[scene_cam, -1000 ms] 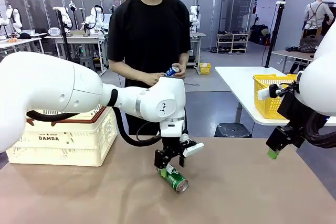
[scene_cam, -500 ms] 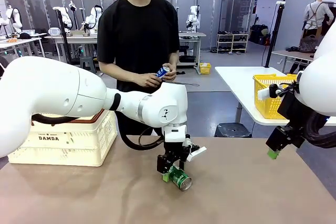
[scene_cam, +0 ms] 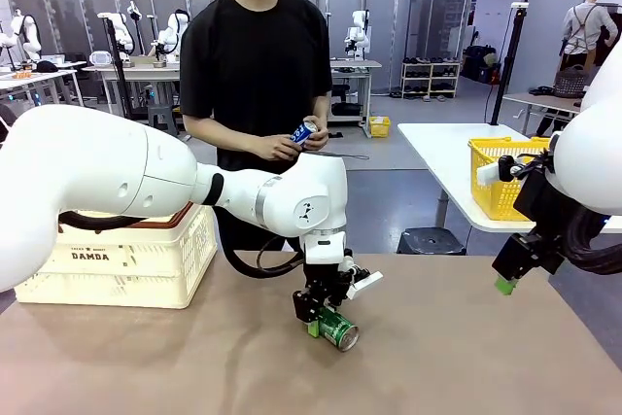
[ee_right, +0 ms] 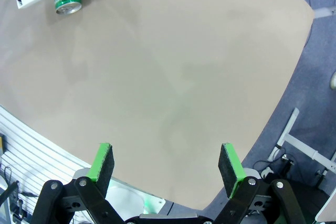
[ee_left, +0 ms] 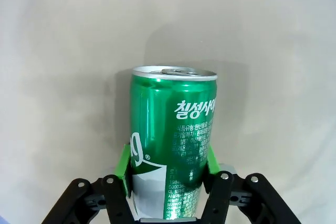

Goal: Place the drinks into the Shopping basket.
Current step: Pick up one drink and place it into the Shopping basket.

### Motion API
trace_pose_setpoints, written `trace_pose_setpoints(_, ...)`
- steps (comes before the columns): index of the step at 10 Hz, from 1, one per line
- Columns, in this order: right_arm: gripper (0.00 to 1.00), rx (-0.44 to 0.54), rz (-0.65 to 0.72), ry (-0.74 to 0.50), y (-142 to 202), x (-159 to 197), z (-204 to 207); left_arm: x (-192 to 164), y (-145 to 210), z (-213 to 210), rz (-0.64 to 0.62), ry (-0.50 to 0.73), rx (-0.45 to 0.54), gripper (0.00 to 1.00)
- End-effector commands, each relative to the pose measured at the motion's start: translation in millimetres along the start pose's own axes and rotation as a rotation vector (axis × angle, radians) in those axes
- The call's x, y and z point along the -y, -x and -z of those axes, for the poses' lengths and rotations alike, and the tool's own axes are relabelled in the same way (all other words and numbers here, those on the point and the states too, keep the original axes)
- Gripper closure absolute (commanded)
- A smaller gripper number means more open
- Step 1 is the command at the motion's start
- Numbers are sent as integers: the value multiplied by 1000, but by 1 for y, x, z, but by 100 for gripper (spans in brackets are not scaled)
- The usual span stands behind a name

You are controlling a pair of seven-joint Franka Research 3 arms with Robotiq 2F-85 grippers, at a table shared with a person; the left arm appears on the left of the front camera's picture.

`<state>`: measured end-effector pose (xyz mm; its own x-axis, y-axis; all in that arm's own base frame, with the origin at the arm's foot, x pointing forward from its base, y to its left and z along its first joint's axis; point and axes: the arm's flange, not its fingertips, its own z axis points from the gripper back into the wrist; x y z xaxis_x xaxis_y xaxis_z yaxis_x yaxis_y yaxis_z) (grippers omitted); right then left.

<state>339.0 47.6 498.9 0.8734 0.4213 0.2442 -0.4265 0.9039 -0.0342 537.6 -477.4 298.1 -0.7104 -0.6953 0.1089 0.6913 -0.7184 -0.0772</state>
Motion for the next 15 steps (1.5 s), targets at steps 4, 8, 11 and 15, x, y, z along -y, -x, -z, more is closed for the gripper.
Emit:
trace_pose_setpoints(4,0,0,-3,-8,2,0,1,12,-5,5,-20,-2,-13,98)
trace_pose_setpoints(8,0,0,-3,-8,2,0,1,19,-20,-24,-89,7,-29,100)
trace_pose_setpoints(11,0,0,-3,-8,2,0,1,28,-30,-79,-130,-41,14,100)
trace_pose_setpoints(15,0,0,-3,-8,2,0,1,58,-17,-156,-223,-81,-74,100)
